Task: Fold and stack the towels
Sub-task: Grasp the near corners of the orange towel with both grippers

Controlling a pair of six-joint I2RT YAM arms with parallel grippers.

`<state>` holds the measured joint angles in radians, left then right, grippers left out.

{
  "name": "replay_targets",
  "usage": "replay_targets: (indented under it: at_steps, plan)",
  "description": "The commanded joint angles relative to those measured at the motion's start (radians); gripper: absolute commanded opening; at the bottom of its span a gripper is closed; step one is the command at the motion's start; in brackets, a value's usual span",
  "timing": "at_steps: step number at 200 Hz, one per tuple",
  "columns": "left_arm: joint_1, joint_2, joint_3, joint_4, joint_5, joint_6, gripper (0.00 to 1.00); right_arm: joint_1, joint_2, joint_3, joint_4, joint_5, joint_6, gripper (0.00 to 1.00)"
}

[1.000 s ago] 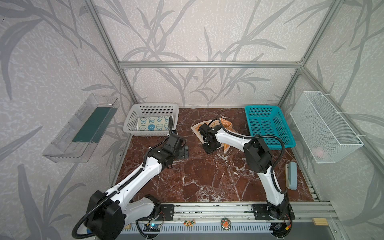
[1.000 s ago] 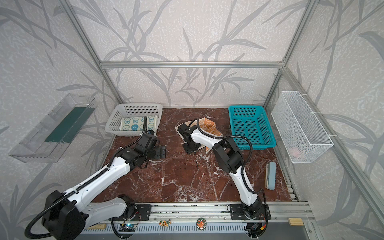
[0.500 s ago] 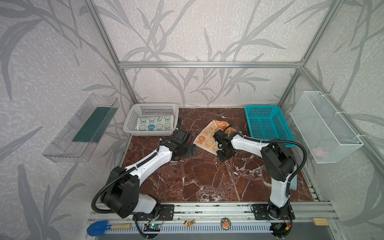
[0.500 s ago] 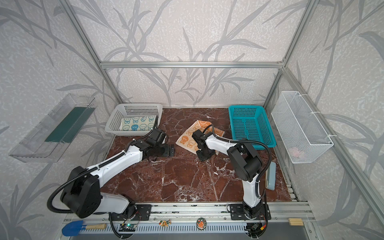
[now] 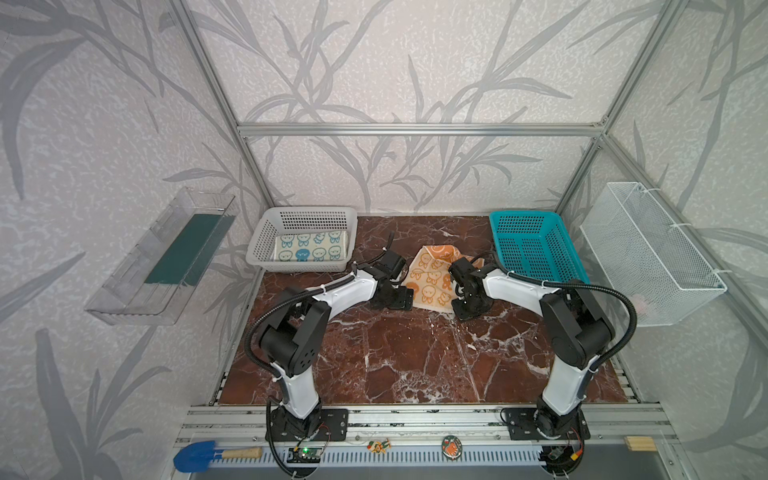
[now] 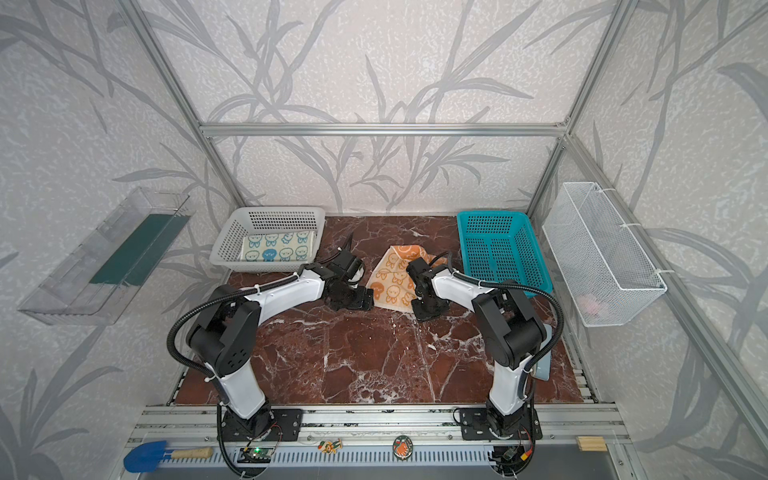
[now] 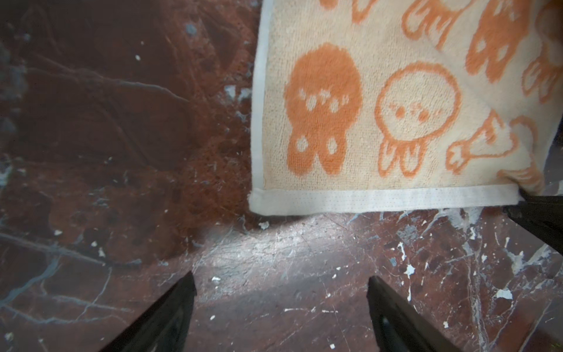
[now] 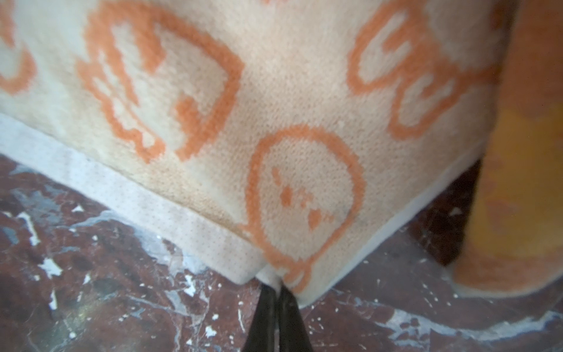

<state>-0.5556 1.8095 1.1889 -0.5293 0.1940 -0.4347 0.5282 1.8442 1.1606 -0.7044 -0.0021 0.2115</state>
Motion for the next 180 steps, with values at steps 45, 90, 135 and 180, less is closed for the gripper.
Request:
replay_targets:
  at_steps: [45, 90, 135, 180]
  plan:
    - [-0.010, 0.094, 0.069, -0.010, -0.088, 0.036, 0.73, 0.000, -0.024, -0.032, -0.007, -0.028, -0.003, 0.00]
    - [-0.012, 0.154, 0.111, -0.005, -0.119, 0.044, 0.63, 0.000, -0.017, -0.042, 0.000, -0.026, -0.010, 0.00]
    - [-0.016, 0.202, 0.119, -0.015, -0.140, 0.062, 0.44, -0.002, -0.018, -0.039, 0.003, -0.029, -0.015, 0.00]
    - [-0.023, 0.209, 0.092, -0.009, -0.140, 0.056, 0.33, -0.008, -0.020, -0.032, 0.004, -0.037, -0.014, 0.00]
